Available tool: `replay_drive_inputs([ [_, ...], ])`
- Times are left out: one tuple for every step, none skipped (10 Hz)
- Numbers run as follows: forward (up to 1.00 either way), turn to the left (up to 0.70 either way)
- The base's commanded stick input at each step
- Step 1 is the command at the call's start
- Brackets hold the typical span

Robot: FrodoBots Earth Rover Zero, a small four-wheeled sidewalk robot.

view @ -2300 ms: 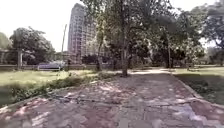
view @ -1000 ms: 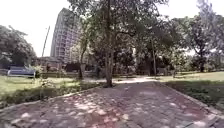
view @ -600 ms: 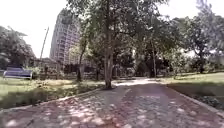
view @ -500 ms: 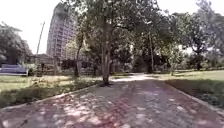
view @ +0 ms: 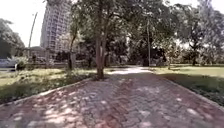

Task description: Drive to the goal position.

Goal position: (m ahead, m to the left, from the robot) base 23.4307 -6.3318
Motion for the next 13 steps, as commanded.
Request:
replay_drive_inputs([
  [0.70,-0.35],
  [0.70,-0.35],
  [0.70,0.00],
  [0.70,0.00],
  [0.70,0.00],
  [0.70,0.00],
  [0.70,0.00],
  [0.70,0.00],
  [0.70,0.00],
  [0.70,0.00],
  [0.70,-0.06],
  [0.70,-0.24],
  [0.70,-0.35],
])
